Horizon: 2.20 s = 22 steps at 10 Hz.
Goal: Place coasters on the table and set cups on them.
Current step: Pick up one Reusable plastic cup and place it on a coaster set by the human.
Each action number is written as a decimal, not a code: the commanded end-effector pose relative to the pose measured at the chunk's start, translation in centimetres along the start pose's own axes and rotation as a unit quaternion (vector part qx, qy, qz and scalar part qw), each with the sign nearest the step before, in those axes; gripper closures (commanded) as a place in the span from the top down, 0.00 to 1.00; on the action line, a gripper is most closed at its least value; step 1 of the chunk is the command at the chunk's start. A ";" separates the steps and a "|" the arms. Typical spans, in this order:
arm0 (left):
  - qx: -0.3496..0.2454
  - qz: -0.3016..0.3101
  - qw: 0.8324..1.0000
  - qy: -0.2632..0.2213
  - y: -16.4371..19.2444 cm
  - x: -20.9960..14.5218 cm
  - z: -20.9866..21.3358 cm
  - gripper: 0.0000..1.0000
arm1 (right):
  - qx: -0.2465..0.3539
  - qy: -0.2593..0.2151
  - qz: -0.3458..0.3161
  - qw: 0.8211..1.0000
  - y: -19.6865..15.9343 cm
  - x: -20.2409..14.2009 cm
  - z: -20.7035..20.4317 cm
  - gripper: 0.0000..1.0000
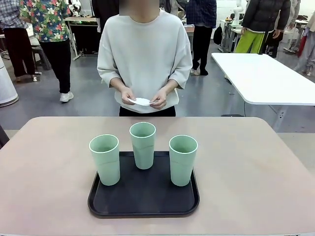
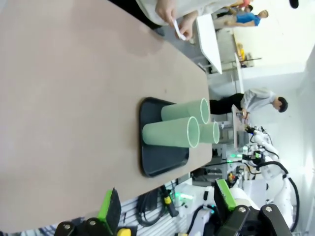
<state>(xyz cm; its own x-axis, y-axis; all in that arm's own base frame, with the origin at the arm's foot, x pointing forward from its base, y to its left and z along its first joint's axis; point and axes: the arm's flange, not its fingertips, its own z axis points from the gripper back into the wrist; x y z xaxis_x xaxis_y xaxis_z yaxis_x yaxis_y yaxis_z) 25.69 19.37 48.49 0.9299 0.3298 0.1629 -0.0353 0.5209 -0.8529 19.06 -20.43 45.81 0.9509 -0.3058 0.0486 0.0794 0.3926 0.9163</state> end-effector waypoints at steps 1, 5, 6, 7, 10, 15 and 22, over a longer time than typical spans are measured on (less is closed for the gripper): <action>-0.005 -0.007 1.000 -0.006 0.7 -0.2 1.2 1.00 | 0.010 -0.005 0.004 1.000 -0.2 0.3 1.2 1.00; 0.004 0.004 1.000 -0.007 0.3 -0.6 1.0 1.00 | -0.001 -0.009 -0.006 1.000 -0.5 -0.1 1.8 1.00; 0.004 0.004 1.000 -0.007 0.3 -0.6 1.0 1.00 | -0.001 -0.009 -0.006 1.000 -0.5 -0.1 1.8 1.00; 0.004 0.004 1.000 -0.007 0.3 -0.6 1.0 1.00 | -0.001 -0.009 -0.006 1.000 -0.5 -0.1 1.8 1.00; 0.004 0.004 1.000 -0.007 0.3 -0.6 1.0 1.00 | -0.001 -0.009 -0.006 1.000 -0.5 -0.1 1.8 1.00; 0.004 0.004 1.000 -0.007 0.3 -0.6 1.0 1.00 | -0.001 -0.009 -0.006 1.000 -0.5 -0.1 1.8 1.00; 0.004 0.004 1.000 -0.007 0.3 -0.6 1.0 1.00 | -0.001 -0.009 -0.006 1.000 -0.5 -0.1 1.8 1.00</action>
<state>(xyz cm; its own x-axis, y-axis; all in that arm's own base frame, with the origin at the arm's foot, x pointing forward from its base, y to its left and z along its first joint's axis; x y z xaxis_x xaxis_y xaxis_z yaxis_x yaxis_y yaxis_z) 24.77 20.04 48.61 0.9257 0.3458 0.1531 -0.0603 0.5346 -0.8430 18.39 -22.18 46.11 0.9443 -0.3274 0.0337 0.1071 0.4022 0.9093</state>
